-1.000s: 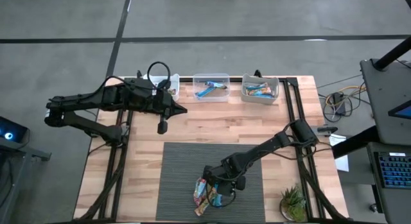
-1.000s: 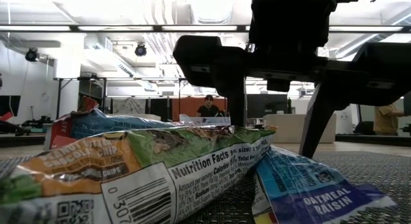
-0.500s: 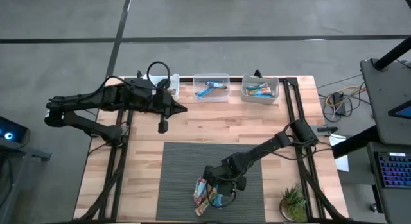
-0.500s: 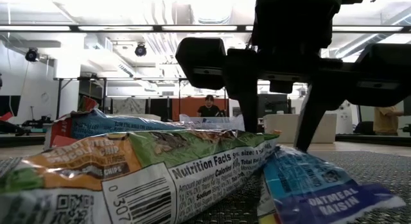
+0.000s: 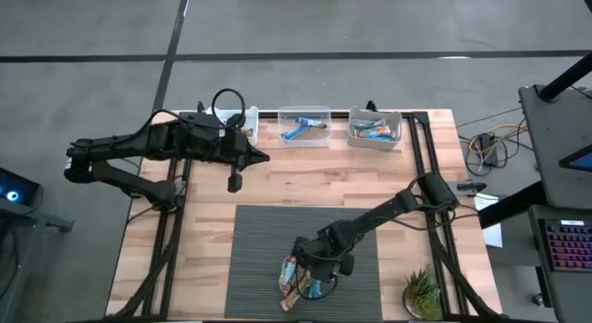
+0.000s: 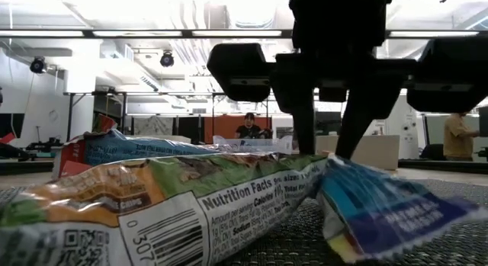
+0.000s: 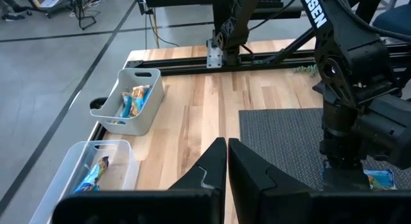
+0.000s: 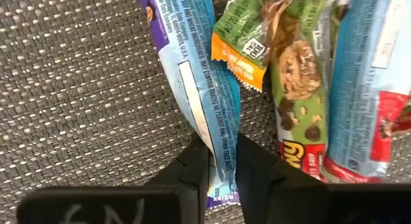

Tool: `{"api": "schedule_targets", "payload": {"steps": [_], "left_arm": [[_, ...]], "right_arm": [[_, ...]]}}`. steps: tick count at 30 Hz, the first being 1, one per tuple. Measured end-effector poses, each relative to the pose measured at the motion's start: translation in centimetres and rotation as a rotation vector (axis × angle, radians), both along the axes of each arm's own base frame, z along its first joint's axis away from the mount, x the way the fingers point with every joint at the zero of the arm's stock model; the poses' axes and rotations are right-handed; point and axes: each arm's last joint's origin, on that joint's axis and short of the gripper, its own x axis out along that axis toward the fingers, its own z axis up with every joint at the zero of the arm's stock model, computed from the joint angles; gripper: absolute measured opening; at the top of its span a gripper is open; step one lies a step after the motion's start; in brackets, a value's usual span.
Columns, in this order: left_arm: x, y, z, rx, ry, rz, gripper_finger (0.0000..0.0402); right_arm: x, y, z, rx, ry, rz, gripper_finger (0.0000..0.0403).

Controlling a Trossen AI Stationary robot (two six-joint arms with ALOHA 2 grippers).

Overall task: Pick and place Granola Bars by type
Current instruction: Put the blue granola bar into the transparent bin

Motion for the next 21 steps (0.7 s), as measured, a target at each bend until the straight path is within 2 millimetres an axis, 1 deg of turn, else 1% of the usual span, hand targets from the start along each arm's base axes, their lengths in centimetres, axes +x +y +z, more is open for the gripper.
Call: {"api": "schedule_targets", "payload": {"steps": [6,9,14,18,21], "left_arm": [[0.0,0.0,0.0,0.0,0.0,0.0,0.0],[0.0,0.0,0.0,0.0,0.0,0.0,0.0],[0.0,0.0,0.0,0.0,0.0,0.0,0.0],[0.0,0.0,0.0,0.0,0.0,0.0,0.0],[0.0,0.0,0.0,0.0,0.0,0.0,0.0]], "right_arm": [[-0.1,0.0,0.9,-0.008,0.034,-0.018,0.0049],[-0.1,0.0,2.0,-0.013,0.066,-0.045,0.0049],[-0.1,-0.1,3.7,-0.016,0.134,-0.137,0.0049],[0.1,0.0,5.6,0.002,0.155,-0.224,0.0049],[0.3,0.1,6.6,0.017,0.155,-0.268,0.0049]]}}
